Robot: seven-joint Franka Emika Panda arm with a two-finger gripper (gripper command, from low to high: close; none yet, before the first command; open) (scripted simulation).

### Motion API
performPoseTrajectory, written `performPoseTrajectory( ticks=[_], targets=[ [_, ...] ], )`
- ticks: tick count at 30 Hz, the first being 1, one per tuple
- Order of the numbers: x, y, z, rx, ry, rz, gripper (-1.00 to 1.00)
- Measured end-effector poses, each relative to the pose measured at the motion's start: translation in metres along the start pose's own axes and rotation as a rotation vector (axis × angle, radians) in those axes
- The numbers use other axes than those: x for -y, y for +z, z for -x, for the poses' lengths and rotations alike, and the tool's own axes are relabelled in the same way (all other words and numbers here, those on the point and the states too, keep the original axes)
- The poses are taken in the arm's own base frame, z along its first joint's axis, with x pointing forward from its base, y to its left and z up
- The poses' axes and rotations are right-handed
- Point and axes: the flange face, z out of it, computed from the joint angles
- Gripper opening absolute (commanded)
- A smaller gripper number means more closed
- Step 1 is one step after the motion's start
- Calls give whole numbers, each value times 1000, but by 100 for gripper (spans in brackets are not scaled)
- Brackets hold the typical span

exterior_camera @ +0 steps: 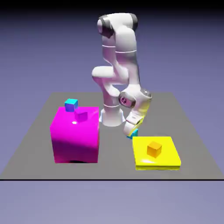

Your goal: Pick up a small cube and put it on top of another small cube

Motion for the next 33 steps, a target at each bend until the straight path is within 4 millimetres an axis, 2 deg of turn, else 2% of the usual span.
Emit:
performPoseTrajectory(
  ticks=[13,23,24,27,33],
  targets=[
    [-4,-27,4,11,4,-7,-100],
    [-7,-40,15,1,-2,-55,-100],
    [-2,-47,5,-4,28,-84,-100],
    [-20,-68,-23,14,230,-135,-100],
    [-80,-111,-71,54,635,-225,-100]
  ],
)
